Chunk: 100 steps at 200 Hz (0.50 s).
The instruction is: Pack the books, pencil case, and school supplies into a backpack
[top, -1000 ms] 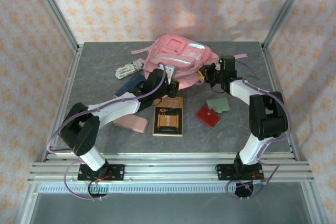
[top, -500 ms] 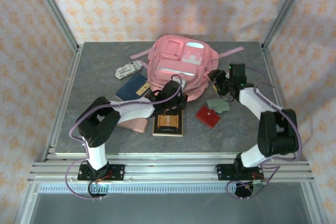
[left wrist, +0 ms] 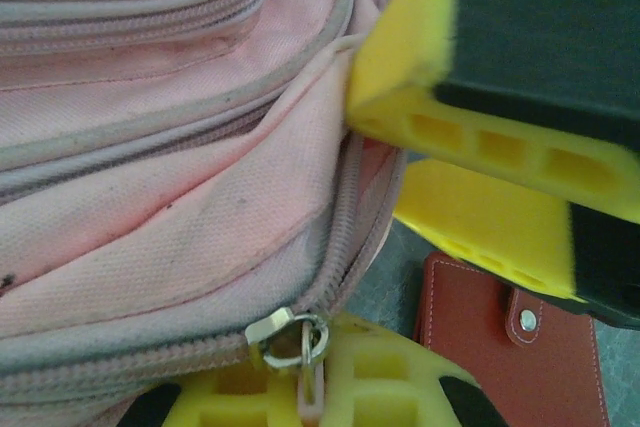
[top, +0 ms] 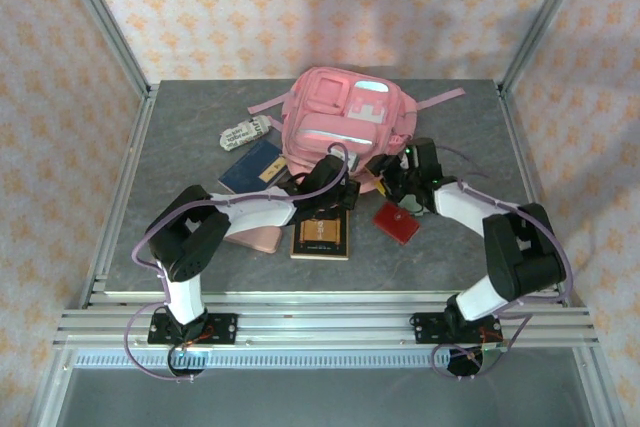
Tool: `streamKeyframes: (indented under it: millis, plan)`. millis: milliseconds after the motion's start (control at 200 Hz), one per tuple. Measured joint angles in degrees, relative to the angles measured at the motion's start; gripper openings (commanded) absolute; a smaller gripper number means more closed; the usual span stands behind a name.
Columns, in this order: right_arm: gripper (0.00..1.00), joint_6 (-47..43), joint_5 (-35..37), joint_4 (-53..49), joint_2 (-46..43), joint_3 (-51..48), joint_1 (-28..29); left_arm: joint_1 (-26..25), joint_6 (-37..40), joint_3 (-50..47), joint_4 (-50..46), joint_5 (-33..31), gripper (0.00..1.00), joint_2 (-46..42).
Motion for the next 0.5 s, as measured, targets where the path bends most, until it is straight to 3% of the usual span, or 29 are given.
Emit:
streamKeyframes:
  millis: [75, 150, 501]
  plan:
    - [0.16, 0.7, 0.0, 1.7, 2.2, 1.0, 0.7, -0.1, 0.0, 0.0, -0.1, -0.1, 0.00, 0.2]
    - [0.00, 1.1, -0.2, 2.8, 3.8, 1.5, 1.0, -0.1, 0.0, 0.0, -0.6, -0.4, 0.00, 0.6]
    - [0.00, 1.7, -0.8, 4.5, 4.3, 0.9, 0.6, 1.5, 0.2, -1.4, -1.8, 0.0, 0.00, -0.2]
